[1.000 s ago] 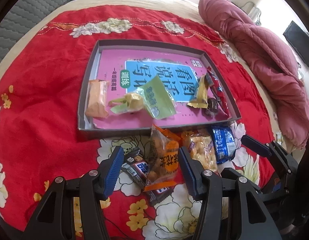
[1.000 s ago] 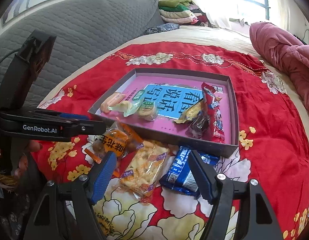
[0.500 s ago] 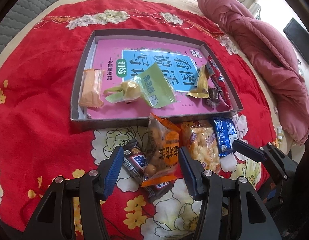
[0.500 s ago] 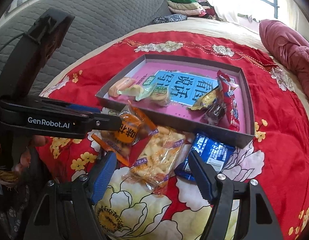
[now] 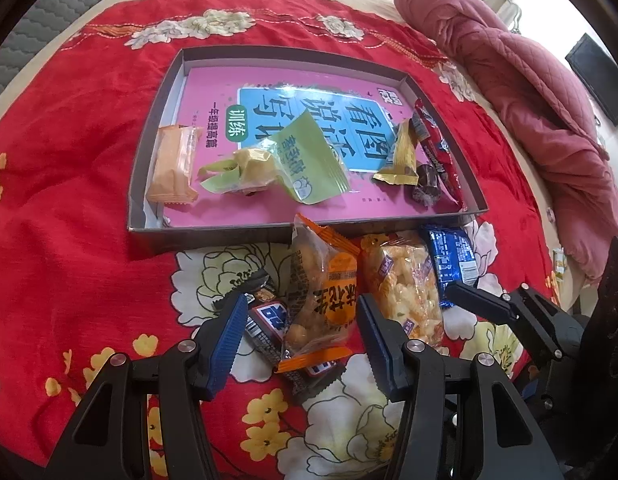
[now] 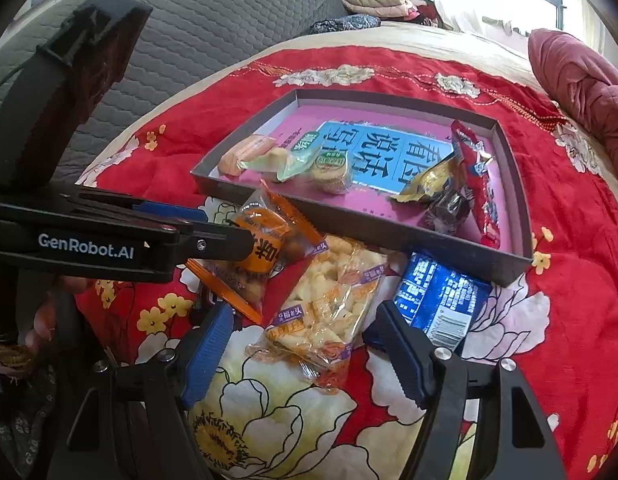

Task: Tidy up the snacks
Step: 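Grasp the orange-labelled nut bag with the left tool while the right tool grasps the puffed-snack bag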

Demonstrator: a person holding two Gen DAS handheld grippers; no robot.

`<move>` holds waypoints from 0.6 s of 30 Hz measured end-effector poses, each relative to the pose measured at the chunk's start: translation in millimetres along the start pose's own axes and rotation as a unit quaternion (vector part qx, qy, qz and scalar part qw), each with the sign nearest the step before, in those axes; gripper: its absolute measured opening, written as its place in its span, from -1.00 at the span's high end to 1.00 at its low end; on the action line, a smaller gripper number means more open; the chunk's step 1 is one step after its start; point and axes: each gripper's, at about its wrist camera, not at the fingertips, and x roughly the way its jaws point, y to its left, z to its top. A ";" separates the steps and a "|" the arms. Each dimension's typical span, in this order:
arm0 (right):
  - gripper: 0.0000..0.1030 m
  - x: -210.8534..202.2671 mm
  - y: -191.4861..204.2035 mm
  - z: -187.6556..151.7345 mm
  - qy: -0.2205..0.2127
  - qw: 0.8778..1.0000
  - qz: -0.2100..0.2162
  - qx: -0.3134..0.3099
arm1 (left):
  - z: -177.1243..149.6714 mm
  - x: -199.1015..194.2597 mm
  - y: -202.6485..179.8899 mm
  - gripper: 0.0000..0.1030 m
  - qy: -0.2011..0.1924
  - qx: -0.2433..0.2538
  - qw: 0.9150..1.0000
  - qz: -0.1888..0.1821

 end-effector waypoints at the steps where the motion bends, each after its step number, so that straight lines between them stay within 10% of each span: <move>1: -0.42 1.0 0.1 -0.1 0.001 1.000 0.001 0.000 | 0.0 0.5 0.0 -0.13 0.001 0.000 1.000 0.000; 18: -0.43 18.4 4.8 1.4 0.013 1.000 -0.015 -0.012 | 1.1 13.8 1.9 -0.13 0.013 0.000 1.000 0.001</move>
